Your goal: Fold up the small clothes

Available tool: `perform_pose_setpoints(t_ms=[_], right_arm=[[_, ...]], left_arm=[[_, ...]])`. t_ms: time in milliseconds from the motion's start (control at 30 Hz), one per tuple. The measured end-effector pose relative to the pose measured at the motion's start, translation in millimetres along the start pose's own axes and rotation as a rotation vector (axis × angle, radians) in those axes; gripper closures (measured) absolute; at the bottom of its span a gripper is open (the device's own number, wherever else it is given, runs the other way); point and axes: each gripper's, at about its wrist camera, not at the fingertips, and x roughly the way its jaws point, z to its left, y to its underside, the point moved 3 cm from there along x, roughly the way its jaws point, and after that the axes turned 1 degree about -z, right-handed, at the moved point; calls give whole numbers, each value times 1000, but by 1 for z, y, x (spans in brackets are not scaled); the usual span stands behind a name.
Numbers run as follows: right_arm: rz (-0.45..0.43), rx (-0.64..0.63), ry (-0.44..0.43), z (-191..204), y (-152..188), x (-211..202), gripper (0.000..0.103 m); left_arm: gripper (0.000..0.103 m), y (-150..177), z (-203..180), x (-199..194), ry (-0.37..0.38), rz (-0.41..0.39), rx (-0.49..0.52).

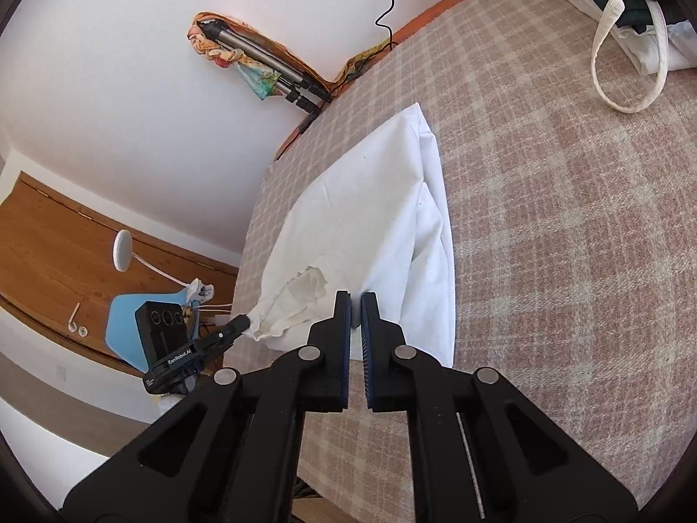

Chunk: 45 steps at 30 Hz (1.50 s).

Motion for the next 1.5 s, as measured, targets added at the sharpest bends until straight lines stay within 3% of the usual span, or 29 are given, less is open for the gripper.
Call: perform_pose_setpoints(t_ms=[133, 200, 300, 400, 500, 667, 833, 933, 1067, 1267, 1333, 1400, 1500], right_arm=[[-17, 28, -51, 1, 1, -18, 97], [31, 25, 32, -9, 9, -11, 97], [90, -1, 131, -21, 21, 1, 97], [99, -25, 183, -22, 23, 4, 97], [86, -90, 276, -18, 19, 3, 97], [22, -136, 297, -7, 6, -8, 97], [-8, -301, 282, 26, 0, 7, 97], [27, -399, 336, 37, 5, 31, 97], [109, -403, 391, 20, 15, 48, 97], [159, -392, 409, 2, 25, 39, 97], [138, -407, 404, 10, 22, 29, 97], [96, -453, 350, 29, 14, 21, 97], [21, -524, 347, 53, -6, 19, 97]], left_arm=[[100, -2, 1, -7, -21, -12, 11], [100, 6, 7, 2, -91, 29, 43], [100, 21, 8, 12, -116, 85, 71], [99, 23, 0, 9, -152, 85, 141], [99, 21, -1, 0, -167, 77, 150], [99, 14, -4, -20, -175, 13, 167], [98, 7, -27, 5, -172, 31, 264], [98, 10, -30, 29, -204, 89, 306], [99, 28, -23, 43, -214, 167, 322], [98, 46, -22, 32, -231, 181, 373], [98, 48, -26, 27, -243, 191, 382], [98, 44, -38, 21, -227, 156, 402], [98, 30, -55, 15, -188, 91, 417]])
